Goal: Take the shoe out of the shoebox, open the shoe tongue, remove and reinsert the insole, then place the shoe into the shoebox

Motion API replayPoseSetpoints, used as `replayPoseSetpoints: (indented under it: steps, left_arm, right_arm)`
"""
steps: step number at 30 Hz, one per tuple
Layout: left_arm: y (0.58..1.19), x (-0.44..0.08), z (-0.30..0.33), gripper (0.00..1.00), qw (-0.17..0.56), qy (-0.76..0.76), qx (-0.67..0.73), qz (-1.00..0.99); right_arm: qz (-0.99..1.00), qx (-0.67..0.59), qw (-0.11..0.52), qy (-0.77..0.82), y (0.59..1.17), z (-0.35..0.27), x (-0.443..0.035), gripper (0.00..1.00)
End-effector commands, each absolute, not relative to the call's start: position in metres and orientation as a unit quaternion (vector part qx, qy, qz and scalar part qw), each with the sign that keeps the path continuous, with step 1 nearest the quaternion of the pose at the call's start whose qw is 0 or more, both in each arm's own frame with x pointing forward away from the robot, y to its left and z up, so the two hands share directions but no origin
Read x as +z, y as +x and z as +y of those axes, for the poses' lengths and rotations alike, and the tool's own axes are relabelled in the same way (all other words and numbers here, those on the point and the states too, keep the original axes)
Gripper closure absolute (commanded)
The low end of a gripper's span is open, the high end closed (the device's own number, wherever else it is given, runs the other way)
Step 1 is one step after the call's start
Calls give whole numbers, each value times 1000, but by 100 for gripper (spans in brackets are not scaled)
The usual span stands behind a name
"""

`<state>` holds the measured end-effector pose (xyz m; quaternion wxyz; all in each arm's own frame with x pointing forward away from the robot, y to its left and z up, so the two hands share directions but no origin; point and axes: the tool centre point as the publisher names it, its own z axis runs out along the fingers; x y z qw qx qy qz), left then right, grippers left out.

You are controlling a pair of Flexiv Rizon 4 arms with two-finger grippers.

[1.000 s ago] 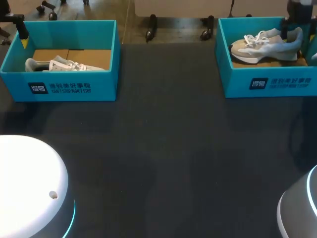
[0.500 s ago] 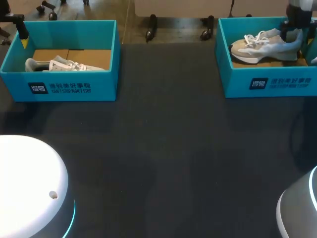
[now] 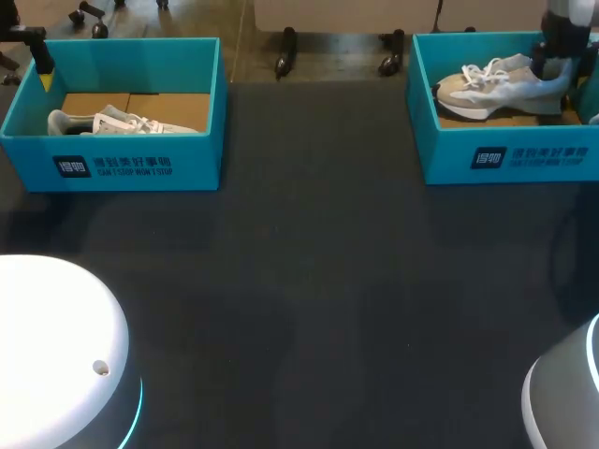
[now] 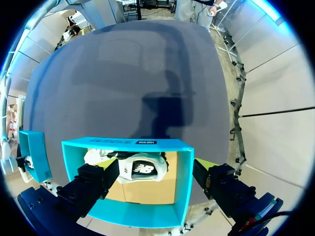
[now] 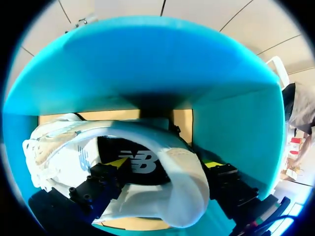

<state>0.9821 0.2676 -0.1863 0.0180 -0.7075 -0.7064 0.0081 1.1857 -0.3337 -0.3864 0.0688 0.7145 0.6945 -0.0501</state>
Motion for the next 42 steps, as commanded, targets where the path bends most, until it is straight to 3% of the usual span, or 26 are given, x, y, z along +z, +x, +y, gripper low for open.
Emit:
replayPoseSetpoints:
  steps: [1,3,7,9,10,11,12,25,42]
  left_arm:
    - [982,-186,268,0,19,-708,7,-706]
    - [982,-186,268,0,19,-708,7,-706]
    - [982,-186,268,0,19,-708,7,-706]
    - [982,-186,268,0,19,-708,7,-706]
    - [982,-186,268,0,19,-708,7,-706]
    - [982,-186,268,0,19,-708,7,-706]
    - [982,-186,268,0,19,-708,7,-706]
    - [982,-186,268,0,19,-708,7,-706]
    - [982,-186,268,0,19,-708,7,-706]
  right_arm:
    - [686,-118,-5,718,1197,-338,-394,16]
    - [686,-119,-6,718,1197,-338,-394,18]
    - [686,-120,-7,718,1197,-339,-395,50]
    - [686,-121,-8,718,1197,-340,-396,54]
    - [686,-122,-8,718,1197,-340,-396,62]
    - [685,-122,-8,718,1197,-340,-396,86]
    - [685,-123,-8,718,1197,-340,-396,100]
    - [679,-127,13,723,1198,-339,-386,100]
    - [628,-124,39,767,1182,-349,-340,100]
